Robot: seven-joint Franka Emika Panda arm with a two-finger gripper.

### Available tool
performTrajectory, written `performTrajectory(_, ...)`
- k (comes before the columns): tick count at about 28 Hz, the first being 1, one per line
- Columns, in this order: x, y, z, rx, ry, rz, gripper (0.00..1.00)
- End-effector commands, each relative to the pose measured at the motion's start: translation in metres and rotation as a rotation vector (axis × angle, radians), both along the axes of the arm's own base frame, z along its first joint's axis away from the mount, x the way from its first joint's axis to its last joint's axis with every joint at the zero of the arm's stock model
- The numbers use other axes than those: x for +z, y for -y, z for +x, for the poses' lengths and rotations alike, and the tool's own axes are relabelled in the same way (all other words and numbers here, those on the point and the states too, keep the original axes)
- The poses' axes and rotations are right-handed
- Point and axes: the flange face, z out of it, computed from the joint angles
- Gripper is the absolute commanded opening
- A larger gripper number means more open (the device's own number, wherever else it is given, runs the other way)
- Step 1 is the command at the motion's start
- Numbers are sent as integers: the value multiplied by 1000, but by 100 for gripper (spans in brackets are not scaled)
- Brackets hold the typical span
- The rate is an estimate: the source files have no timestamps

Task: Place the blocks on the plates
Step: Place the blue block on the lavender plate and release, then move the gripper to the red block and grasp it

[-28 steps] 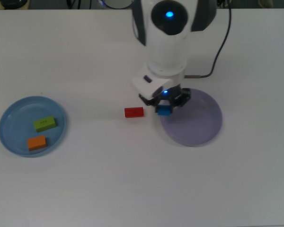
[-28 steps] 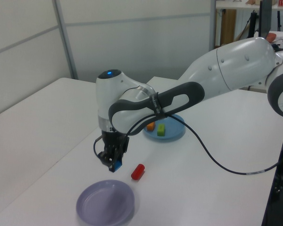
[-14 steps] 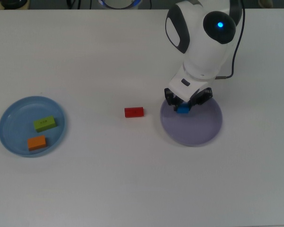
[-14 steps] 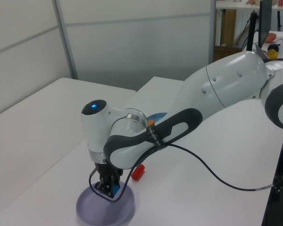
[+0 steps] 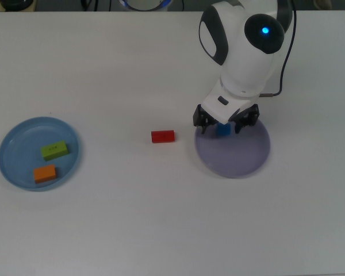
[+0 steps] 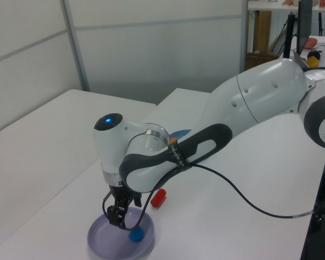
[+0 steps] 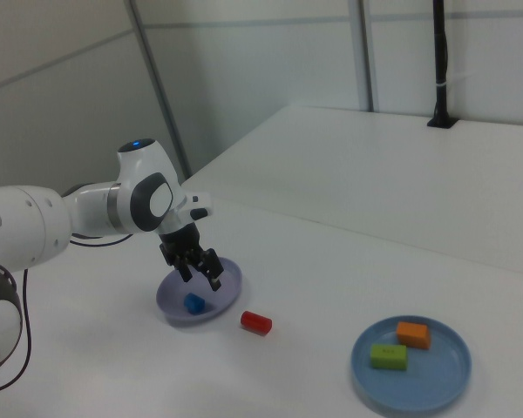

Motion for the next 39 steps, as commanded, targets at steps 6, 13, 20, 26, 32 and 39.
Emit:
performTrajectory(6, 6, 71, 10, -84, -39, -84, 100)
performTrajectory(13, 0, 108, 10, -75, -97, -101, 100)
performTrajectory(20, -18, 124, 12, -3, -127, -105, 100)
performTrajectory(26, -39, 131, 13, 40, -162, -115, 99)
performTrajectory(32, -42, 132, 15, 47, -155, -114, 25)
performTrajectory(39, -40, 141, 17, 48, -148, -108, 12)
